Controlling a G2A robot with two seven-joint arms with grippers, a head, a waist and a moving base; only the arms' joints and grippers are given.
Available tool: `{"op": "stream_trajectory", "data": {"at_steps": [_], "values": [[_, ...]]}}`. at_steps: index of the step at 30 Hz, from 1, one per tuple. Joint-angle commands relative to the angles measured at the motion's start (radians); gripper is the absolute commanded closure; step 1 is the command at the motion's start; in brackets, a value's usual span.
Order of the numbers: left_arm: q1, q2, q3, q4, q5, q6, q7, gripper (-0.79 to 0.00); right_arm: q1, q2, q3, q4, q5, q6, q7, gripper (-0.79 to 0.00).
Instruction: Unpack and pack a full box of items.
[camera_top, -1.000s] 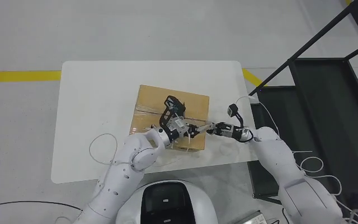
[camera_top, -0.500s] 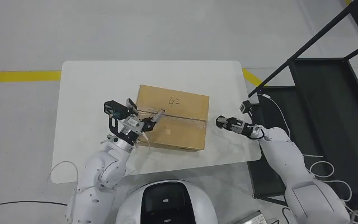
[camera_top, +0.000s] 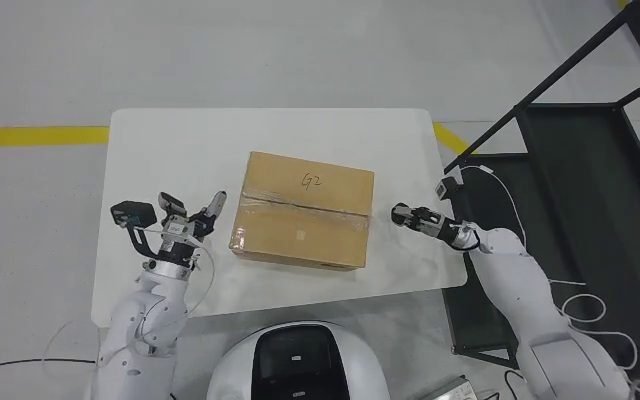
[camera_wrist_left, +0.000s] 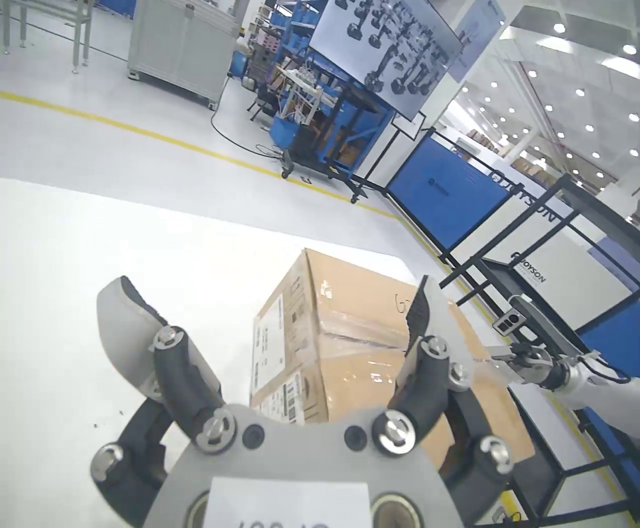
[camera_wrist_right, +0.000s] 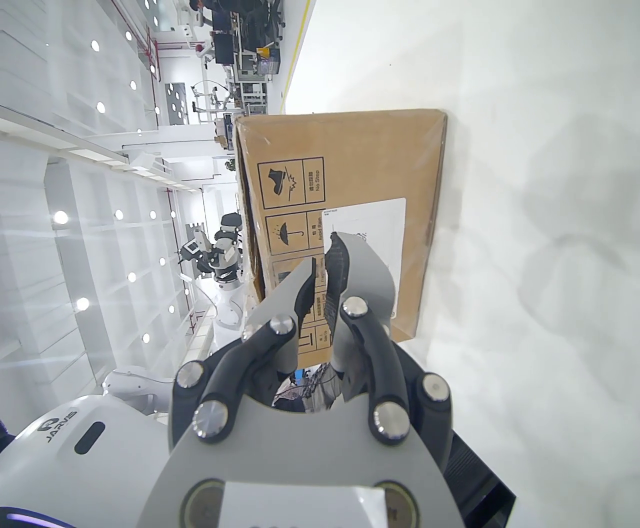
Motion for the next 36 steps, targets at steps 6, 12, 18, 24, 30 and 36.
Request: {"op": "stream_trajectory", "data": {"at_steps": [6, 12, 18, 24, 30, 36], "values": [[-0.003, 0.002, -0.022, 0.022, -0.028, -0.001, 0.016, -0.785, -0.019, 0.007, 0.012, -0.041, -0.013, 0.025, -0.019, -0.437], [-0.003, 0.002, -0.022, 0.022, -0.028, -0.001, 0.016, -0.785, -0.026, 0.008, 0.02, -0.053, -0.005, 0.037, -0.036, -0.785], [-0.004, 0.003, -0.03, 0.031, -0.04, 0.002, 0.012, -0.785, -0.026, 0.008, 0.02, -0.053, -0.005, 0.037, -0.036, -0.785], [-0.015, 0.019, -0.126, 0.087, -0.241, -0.165, -0.091, -0.785, -0.038, 0.01, 0.021, -0.085, -0.028, 0.051, -0.079, -0.785], [-0.063, 0.049, -0.227, 0.179, -0.565, -0.382, -0.375, -0.785, -0.119, 0.03, 0.076, -0.256, -0.064, 0.062, -0.142, -0.785], [-0.127, 0.077, -0.276, 0.248, -0.715, -0.419, -0.595, -0.785, -0.243, 0.054, 0.159, -0.499, -0.097, 0.092, -0.195, -0.785]]}}
